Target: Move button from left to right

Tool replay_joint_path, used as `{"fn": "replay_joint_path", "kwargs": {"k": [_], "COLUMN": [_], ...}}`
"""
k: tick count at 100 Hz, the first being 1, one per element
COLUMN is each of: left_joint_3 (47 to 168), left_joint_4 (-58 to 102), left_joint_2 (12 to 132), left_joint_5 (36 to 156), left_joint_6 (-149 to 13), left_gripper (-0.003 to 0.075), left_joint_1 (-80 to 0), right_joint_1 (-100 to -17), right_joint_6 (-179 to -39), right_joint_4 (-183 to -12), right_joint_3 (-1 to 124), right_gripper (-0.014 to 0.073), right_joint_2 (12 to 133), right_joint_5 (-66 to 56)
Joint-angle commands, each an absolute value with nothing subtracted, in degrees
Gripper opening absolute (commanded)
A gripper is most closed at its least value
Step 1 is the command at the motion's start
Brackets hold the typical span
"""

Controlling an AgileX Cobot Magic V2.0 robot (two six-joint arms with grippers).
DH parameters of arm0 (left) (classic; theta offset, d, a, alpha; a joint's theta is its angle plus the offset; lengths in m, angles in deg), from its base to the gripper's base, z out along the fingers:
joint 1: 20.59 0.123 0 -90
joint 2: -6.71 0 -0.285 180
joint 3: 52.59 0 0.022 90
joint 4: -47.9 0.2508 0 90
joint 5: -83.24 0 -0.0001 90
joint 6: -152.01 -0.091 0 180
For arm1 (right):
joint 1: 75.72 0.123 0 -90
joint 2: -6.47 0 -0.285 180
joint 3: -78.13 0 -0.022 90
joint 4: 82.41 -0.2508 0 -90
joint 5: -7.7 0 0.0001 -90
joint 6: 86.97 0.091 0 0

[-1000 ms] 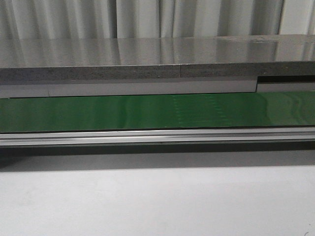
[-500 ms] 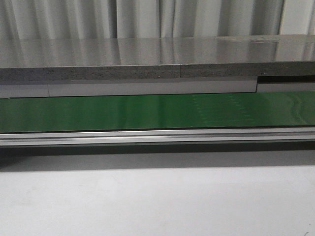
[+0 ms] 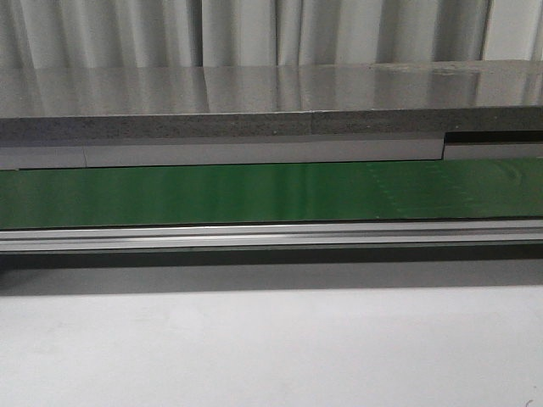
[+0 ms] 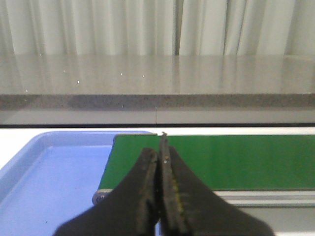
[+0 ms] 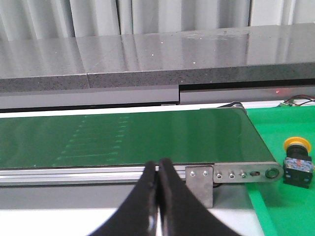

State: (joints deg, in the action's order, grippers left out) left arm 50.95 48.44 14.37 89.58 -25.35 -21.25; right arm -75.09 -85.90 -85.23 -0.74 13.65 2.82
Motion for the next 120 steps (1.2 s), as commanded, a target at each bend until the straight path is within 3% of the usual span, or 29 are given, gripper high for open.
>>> {"fn": "replay_joint_path", "kwargs": {"k": [1, 28, 120], "left_joint_3": [51.0, 47.5, 47.5], "left_joint_4": [48.6, 48.6, 47.9], "left_joint_2": [12.6, 12.6, 12.6], "left_joint_5": [83.2, 78.3, 79.0], "left_joint_6": [-24.4, -24.4, -24.4], "left_gripper": [-0.002, -0.002, -0.0021], "left_joint_1": [-21.7, -21.7, -21.7], "right_joint_1": [-75.1, -75.1, -75.1], "right_joint_6": [-86.0, -86.0, -86.0], "right_joint_4": [-84.5, -84.5, -84.5], "right_joint_3": [0.3, 0.3, 0.3], "right_gripper": [-0.0067, -0.0067, -0.0067], "right_joint_2": [12.6, 12.6, 12.6], "right_joint_5": [7.0, 7.0, 7.0]}}
